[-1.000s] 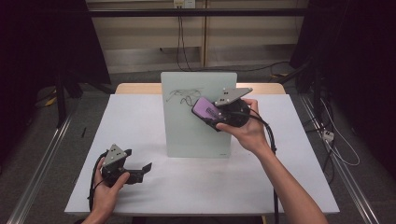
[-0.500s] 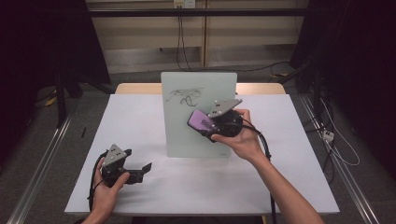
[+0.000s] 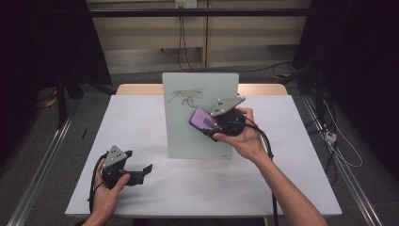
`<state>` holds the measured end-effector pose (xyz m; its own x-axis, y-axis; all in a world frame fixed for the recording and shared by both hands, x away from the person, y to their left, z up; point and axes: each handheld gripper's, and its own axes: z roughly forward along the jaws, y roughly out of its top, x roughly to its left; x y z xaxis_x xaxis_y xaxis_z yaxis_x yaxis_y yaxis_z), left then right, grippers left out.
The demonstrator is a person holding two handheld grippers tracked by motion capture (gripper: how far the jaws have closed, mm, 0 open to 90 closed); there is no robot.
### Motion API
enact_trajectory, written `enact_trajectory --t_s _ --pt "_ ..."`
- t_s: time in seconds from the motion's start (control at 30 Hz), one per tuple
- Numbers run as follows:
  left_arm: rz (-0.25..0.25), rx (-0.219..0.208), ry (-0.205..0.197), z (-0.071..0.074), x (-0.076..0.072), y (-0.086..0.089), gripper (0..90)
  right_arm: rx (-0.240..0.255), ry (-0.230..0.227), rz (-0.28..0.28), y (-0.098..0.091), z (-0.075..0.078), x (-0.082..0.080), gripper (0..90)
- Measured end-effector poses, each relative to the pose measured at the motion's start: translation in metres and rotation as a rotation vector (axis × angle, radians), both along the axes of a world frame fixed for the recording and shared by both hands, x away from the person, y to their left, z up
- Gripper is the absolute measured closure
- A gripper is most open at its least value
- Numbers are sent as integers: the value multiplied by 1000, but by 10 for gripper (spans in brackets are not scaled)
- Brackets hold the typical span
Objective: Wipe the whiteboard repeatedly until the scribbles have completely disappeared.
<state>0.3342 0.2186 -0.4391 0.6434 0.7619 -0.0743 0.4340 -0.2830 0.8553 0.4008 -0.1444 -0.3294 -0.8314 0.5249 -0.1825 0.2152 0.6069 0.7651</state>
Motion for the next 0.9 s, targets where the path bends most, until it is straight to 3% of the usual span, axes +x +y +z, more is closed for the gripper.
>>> enact_trajectory --t_s 0.9 --pt "-2 0 0 0 0 0 51 67 -102 -76 -3 60 21 420"
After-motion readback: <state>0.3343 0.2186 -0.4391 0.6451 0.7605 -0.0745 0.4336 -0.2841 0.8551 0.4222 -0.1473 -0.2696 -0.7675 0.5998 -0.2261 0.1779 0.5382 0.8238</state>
